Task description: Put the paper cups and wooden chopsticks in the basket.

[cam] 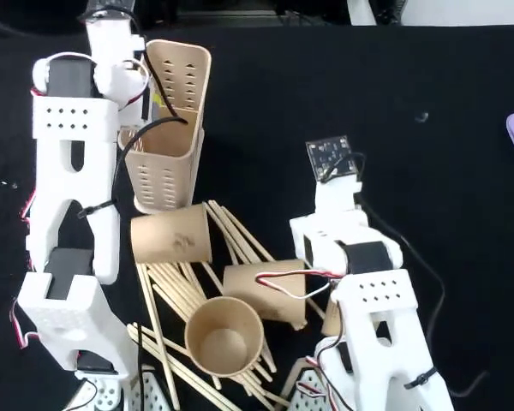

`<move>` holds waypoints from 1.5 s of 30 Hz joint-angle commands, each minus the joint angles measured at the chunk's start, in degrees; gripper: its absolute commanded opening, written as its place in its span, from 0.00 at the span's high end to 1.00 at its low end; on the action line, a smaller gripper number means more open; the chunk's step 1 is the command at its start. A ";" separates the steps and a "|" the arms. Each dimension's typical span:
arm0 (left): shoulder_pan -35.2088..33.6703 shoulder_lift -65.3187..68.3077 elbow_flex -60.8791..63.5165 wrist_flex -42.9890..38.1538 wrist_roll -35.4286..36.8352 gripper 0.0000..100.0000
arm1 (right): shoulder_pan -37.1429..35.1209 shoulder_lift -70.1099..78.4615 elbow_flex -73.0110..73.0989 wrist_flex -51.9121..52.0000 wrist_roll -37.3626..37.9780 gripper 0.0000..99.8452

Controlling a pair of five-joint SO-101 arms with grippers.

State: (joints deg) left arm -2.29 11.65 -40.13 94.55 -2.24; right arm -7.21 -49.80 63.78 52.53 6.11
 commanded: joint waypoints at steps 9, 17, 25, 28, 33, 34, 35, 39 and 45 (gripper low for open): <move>-2.15 -1.85 -11.30 6.33 9.67 0.80 | -0.26 -1.71 0.22 -0.88 -0.44 0.71; -1.89 -14.15 0.48 6.33 13.19 0.80 | -0.26 -1.71 0.22 -0.70 -0.18 0.71; -1.89 -27.69 21.76 6.07 19.34 0.80 | -0.44 -1.71 0.22 -0.70 -0.18 0.71; -2.33 -27.87 25.80 4.48 23.21 0.80 | -0.35 -1.71 0.31 -0.53 -0.18 0.71; -3.65 -27.87 31.08 0.00 26.46 0.80 | -0.44 -1.71 0.84 -0.70 -0.18 0.71; -3.74 -27.87 32.22 -2.11 26.37 0.80 | -0.44 -1.71 0.84 -0.62 -0.18 0.71; -3.74 -27.96 33.45 -4.04 26.37 0.80 | -0.44 -1.71 0.84 -0.62 -0.18 0.71; -3.30 -27.87 38.29 -11.96 26.46 0.81 | -0.18 -1.71 0.84 -0.62 -0.18 0.71; -2.15 -27.87 46.20 -22.77 26.55 0.81 | -0.18 -1.71 0.84 -0.62 -0.18 0.71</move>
State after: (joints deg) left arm -5.19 -15.16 4.88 76.09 23.96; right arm -7.21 -49.80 65.01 52.53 6.11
